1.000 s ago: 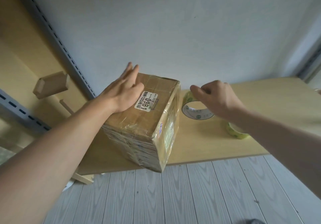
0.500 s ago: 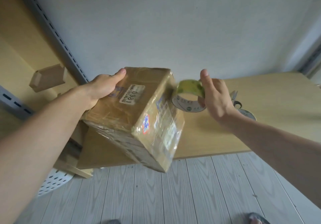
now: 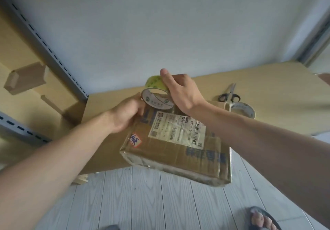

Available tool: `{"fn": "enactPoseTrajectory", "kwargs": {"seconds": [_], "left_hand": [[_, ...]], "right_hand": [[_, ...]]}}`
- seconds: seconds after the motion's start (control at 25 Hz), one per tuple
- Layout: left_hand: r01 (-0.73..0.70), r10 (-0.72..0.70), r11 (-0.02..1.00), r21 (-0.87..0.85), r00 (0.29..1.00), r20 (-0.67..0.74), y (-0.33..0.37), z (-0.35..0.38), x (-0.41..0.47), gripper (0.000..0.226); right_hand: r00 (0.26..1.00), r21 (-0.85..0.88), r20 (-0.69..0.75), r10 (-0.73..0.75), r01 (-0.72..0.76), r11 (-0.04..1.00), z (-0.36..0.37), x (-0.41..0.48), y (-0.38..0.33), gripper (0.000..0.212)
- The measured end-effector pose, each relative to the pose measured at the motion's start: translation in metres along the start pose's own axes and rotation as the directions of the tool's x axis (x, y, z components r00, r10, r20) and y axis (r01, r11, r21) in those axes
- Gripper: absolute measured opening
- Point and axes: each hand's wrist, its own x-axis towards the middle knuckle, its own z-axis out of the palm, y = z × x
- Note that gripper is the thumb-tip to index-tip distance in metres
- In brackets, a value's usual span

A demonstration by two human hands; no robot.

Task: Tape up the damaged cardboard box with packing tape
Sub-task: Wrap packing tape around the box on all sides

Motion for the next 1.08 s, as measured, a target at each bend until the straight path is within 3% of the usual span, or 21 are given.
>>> {"fn": "enactPoseTrajectory", "kwargs": {"seconds": [0.08,0.12,0.32,0.44,0.56,0.76,1.08], "left_hand": [[-0.19,0.192,0.953,0.237,0.981,0.015,-0.006,0.012,0.0,0.035],[-0.21,0.228,0.918,0.335,0.974,-0.012,-0.012,0.013,0.002,0.042],[-0.23,0.279,0.801,0.553,0.96,-0.005,-0.019,0.012,0.005,0.057],[-0.113,0.22,0.732,0.672,0.972,-0.076,-0.018,0.014,0.004,0.086],[-0.059,0.196,0.722,0.69,0.973,-0.121,-0.022,0.015,0.007,0.085],[-0.056,0.196,0.729,0.682,0.972,-0.13,-0.015,0.022,-0.001,0.078],[-0.052,0.219,0.698,0.714,0.965,-0.144,-0.018,0.021,0.002,0.076]], "right_hand": [[1.0,0.016,0.029,-0.004,0.004,1.0,-0.001,0.001,0.001,0.076],[0.998,0.017,0.064,-0.007,0.006,1.0,-0.001,0.0,0.001,0.077],[0.98,-0.115,0.192,0.042,-0.02,0.993,-0.03,0.0,-0.012,0.068],[0.983,-0.308,0.178,0.048,0.01,0.951,-0.066,-0.003,-0.02,0.064],[0.979,-0.519,0.197,0.052,0.059,0.852,-0.112,-0.016,-0.017,0.062],[0.986,-0.641,0.114,0.119,-0.018,0.767,-0.181,-0.049,0.005,0.059],[0.981,-0.573,0.09,0.173,-0.091,0.814,-0.165,-0.077,0.075,0.061]]}}
